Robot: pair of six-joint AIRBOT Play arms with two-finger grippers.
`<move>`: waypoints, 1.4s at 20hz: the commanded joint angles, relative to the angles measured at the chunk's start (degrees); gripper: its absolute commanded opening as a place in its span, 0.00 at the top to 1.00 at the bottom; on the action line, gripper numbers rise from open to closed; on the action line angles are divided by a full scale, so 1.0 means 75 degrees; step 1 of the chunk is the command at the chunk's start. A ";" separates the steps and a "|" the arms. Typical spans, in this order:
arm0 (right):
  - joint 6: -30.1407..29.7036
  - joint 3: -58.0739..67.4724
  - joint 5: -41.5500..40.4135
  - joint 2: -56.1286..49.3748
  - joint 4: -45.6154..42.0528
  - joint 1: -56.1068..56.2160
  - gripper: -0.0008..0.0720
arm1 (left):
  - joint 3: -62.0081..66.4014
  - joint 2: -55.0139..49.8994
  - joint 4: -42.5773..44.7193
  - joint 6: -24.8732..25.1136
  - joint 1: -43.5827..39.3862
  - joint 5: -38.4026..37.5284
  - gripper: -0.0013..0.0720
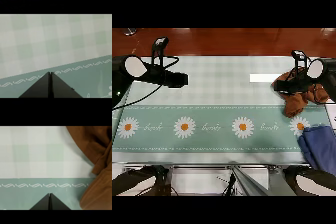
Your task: Fold the shirts.
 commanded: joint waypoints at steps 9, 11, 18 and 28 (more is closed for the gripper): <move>0.0000 -0.0003 -0.0009 -0.0006 0.0003 -0.0003 0.95 | -0.0003 -0.0006 0.0000 0.0003 0.0006 0.0003 0.96; 0.0000 -0.0003 -0.0140 -0.0006 -0.0006 -0.0003 0.95 | -0.0003 -0.0006 0.0000 0.0003 0.0006 0.0000 0.96; -0.0163 -0.0003 -0.1871 -0.0006 -0.0533 -0.0003 0.95 | -0.0003 -0.0009 0.0000 0.0003 0.0006 0.0373 0.96; 0.2034 0.0006 -0.4138 -0.1061 -0.3424 -0.2261 0.15 | -0.0003 -0.0274 0.0006 0.0032 0.0064 0.1679 0.02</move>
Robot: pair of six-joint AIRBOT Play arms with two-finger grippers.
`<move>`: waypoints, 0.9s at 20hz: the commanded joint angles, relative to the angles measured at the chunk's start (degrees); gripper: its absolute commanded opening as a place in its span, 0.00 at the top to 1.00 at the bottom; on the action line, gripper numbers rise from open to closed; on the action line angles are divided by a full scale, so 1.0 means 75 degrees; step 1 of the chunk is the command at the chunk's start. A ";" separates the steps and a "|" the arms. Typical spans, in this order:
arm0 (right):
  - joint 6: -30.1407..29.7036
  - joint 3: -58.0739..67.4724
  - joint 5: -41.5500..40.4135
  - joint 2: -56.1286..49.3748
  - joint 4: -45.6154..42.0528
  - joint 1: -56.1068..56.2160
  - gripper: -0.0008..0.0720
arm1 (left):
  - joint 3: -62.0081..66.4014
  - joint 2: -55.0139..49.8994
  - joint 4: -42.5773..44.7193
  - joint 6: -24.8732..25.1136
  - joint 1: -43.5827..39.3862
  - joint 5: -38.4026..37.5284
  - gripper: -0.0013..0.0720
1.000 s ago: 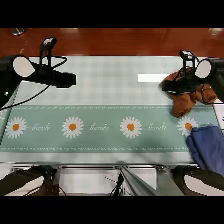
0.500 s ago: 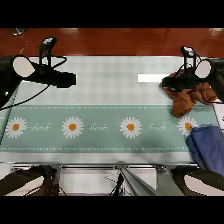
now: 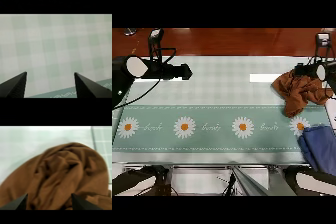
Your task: Fold the shirts.
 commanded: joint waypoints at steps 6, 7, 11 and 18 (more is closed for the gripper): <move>-0.0280 0.0720 0.0376 -0.2090 0.2273 -0.1533 0.15 | 0.0000 -0.0533 0.0006 0.0044 0.0026 0.0198 0.02; -0.0551 0.0799 0.0510 -0.2279 0.2556 -0.1530 0.15 | 0.0000 -0.0574 0.0006 0.0044 0.0026 0.0198 0.02; -0.0828 0.0813 0.1247 -0.2602 0.3188 -0.1495 0.28 | 0.0009 -0.0615 0.0006 0.0041 0.0029 -0.0026 0.02; -0.2908 0.2588 0.1926 -0.0828 0.5627 -0.1492 0.95 | 0.0953 -0.0035 0.0615 0.0280 0.1075 -0.2935 0.02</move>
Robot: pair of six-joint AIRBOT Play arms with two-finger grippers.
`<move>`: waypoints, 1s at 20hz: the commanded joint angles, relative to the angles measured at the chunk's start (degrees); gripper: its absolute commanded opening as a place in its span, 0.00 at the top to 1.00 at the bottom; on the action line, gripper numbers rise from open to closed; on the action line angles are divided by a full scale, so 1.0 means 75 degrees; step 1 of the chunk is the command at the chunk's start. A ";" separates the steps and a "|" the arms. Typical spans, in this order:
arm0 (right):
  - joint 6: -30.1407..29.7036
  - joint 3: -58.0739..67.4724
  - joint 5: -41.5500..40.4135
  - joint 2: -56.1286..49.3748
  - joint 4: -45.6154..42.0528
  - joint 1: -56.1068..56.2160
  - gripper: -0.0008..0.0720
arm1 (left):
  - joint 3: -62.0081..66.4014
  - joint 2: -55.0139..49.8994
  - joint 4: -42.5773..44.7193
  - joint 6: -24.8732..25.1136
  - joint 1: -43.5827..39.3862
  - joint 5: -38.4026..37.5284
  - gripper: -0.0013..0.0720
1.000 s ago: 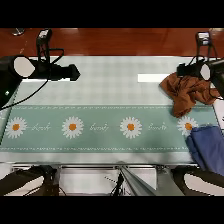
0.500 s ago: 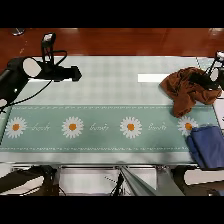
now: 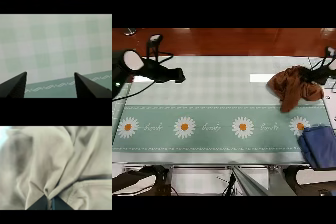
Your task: Fold the shirts.
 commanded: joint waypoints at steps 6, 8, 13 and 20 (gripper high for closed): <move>-0.1693 0.2477 0.0294 0.3325 0.2340 -0.0003 0.95 | -0.3022 0.3966 -0.1708 0.0064 0.0207 0.0221 0.02; -0.2189 0.2739 0.0306 0.4013 0.2882 -0.0003 0.95 | -0.4001 0.4887 -0.2224 0.0061 0.0067 0.0405 0.02; -0.3110 0.3506 0.1134 0.4905 0.4301 -0.0003 0.95 | -0.4558 0.5435 -0.3110 0.0038 -0.0207 0.0364 0.02; -0.3515 0.2072 0.3771 0.5365 0.6362 0.0201 0.95 | -0.4558 0.5106 -0.3206 0.0041 -0.0356 0.0498 0.02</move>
